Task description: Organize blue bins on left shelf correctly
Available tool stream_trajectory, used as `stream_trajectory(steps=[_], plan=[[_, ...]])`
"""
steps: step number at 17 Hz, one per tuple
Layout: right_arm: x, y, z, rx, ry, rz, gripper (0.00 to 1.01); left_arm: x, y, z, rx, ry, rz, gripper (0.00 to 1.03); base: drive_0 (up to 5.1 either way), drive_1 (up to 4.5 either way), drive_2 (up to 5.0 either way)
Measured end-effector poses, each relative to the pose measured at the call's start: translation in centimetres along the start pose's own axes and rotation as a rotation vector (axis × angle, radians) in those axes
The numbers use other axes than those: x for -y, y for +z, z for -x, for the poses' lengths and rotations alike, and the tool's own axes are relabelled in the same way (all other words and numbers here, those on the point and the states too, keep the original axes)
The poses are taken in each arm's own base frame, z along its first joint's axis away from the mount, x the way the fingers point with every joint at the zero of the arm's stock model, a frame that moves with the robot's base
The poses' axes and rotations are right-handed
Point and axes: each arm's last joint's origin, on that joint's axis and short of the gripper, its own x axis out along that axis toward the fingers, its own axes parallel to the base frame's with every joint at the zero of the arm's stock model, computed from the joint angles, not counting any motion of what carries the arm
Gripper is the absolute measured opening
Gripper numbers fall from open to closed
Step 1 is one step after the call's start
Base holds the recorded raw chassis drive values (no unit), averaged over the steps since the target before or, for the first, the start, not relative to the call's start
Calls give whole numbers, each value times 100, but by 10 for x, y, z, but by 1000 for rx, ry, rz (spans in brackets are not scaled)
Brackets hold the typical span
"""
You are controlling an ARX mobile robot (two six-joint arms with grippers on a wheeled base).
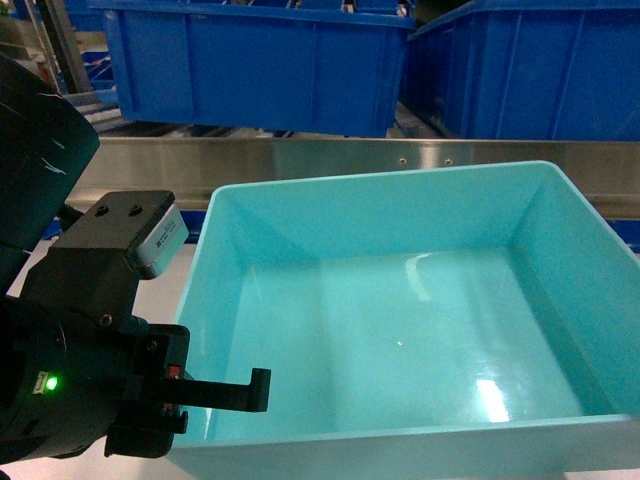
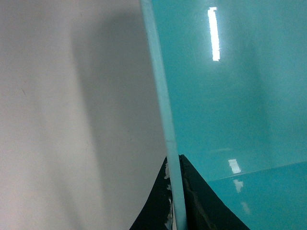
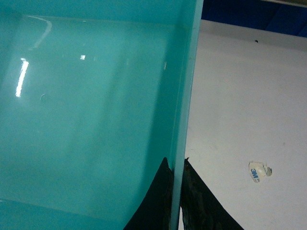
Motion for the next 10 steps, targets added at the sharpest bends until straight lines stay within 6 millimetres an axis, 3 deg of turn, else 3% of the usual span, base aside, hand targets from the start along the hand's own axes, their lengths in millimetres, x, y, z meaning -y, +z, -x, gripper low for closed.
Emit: stream_trajectory(steps=[5,10], plan=[[0,0,0,0,0,0,3,0,0,0,1,0,0,2,0,0,0],[0,0,0,0,-3,0,3,1,0,0,0,-1,-2,2,-471,210,315]])
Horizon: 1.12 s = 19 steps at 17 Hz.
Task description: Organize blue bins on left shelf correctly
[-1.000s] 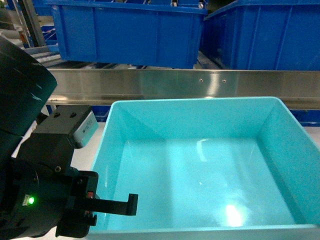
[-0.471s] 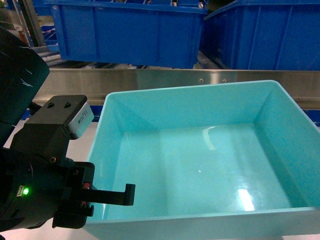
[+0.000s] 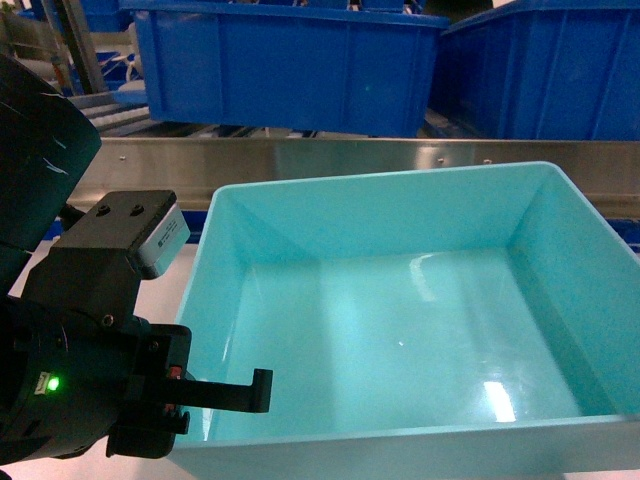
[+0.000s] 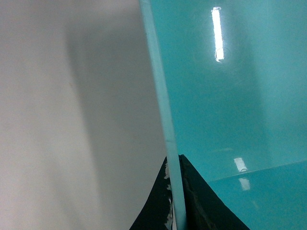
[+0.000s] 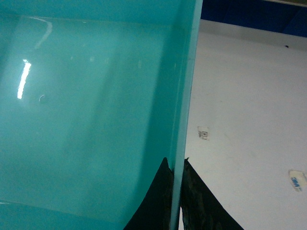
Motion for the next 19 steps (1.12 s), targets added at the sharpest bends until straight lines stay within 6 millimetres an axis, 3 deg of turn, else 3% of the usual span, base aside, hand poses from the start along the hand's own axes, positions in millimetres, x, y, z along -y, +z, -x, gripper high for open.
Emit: stream_trajectory(steps=[19], plan=[[0,0,0,0,3,0,3,-1,0,0,1,2,2,2,-465,271,271]])
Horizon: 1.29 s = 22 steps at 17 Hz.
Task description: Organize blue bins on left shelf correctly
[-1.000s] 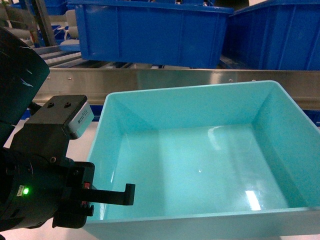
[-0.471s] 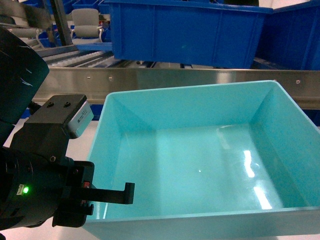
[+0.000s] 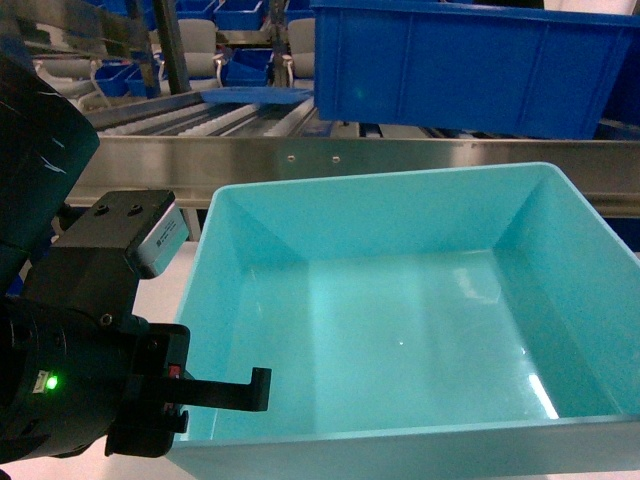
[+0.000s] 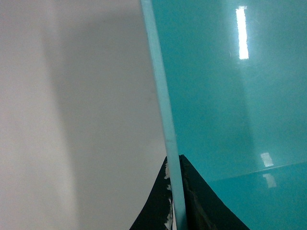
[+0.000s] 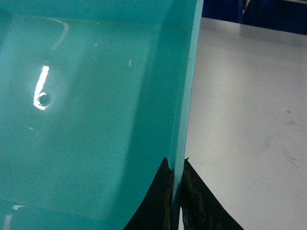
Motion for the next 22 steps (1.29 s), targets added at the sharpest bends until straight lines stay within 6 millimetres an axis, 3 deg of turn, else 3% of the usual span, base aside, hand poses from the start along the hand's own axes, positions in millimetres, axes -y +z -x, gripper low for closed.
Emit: stream_trajectory(steps=[22], plan=[[0,0,0,0,-4,-1,3,1,0,0,3,-3,-4,2,-465,271,271]])
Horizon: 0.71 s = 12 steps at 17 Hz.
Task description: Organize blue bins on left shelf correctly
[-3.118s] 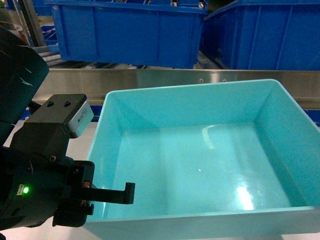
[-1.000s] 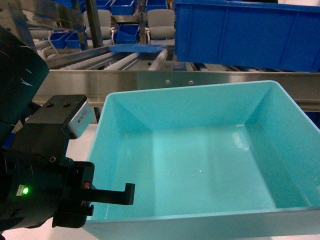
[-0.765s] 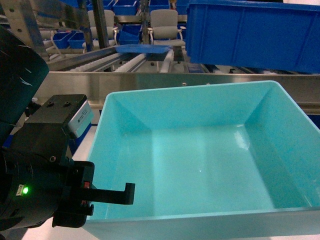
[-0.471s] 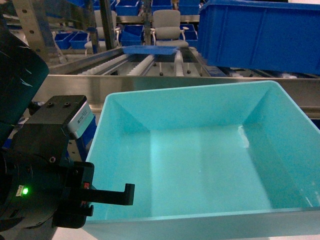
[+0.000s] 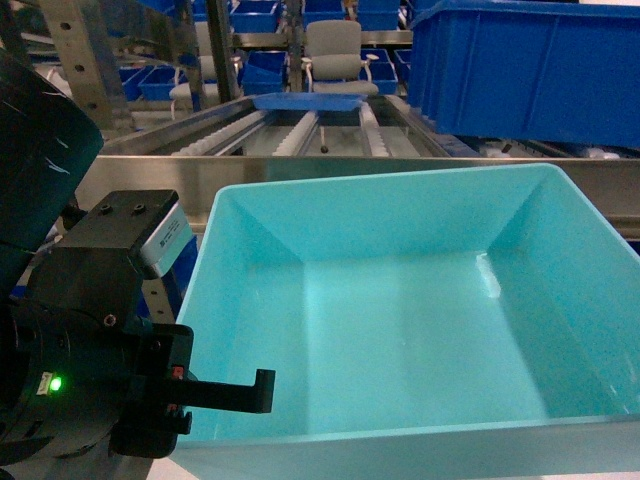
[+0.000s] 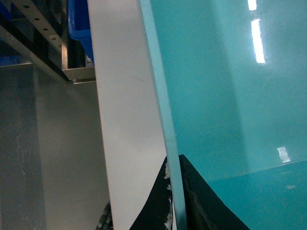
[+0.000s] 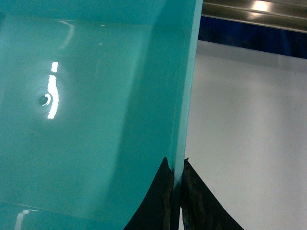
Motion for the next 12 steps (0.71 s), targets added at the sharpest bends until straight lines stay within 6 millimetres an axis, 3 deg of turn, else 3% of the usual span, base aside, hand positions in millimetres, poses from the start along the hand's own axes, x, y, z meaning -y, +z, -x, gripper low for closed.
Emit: stream_trajectory(steps=[12], plan=[[0,0,0,1,4,1,3,-1,0,0,-2,2,2,2,-465,271,271]])
